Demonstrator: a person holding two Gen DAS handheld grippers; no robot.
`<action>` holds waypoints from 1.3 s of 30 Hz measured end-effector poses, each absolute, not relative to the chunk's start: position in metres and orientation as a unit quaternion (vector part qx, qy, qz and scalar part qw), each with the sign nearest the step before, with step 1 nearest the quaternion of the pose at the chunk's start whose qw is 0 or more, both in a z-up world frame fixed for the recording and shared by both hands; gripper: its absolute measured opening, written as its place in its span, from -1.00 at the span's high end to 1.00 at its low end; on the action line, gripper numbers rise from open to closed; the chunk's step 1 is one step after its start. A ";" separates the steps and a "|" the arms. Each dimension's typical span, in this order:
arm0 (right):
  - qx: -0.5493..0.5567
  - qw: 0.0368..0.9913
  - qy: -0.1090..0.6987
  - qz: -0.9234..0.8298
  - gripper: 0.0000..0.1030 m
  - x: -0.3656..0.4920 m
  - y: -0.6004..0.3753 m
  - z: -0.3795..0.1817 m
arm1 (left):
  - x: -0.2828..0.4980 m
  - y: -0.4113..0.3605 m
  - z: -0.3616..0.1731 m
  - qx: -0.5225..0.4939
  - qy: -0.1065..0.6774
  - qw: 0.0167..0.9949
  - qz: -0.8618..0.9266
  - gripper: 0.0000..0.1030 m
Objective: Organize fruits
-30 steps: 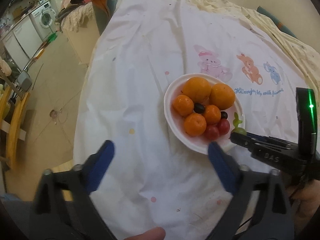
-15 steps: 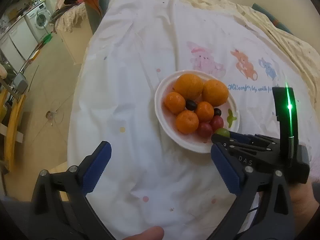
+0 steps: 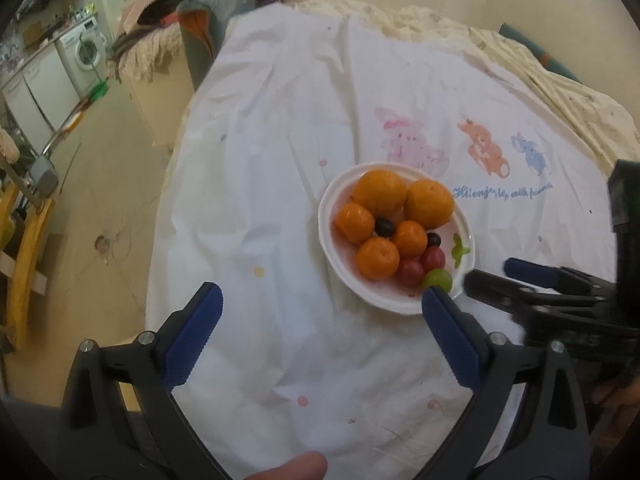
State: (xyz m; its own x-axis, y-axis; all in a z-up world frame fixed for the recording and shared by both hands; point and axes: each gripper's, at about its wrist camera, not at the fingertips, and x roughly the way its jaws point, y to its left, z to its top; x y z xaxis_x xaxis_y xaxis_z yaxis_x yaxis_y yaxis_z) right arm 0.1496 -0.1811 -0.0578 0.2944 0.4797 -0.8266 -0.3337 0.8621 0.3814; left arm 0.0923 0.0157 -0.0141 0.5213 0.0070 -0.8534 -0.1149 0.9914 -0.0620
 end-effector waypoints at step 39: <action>0.029 0.919 0.364 0.149 -0.99 0.052 -0.218 -0.013 | 0.034 0.003 0.001 -0.031 0.410 0.911 0.039 -0.92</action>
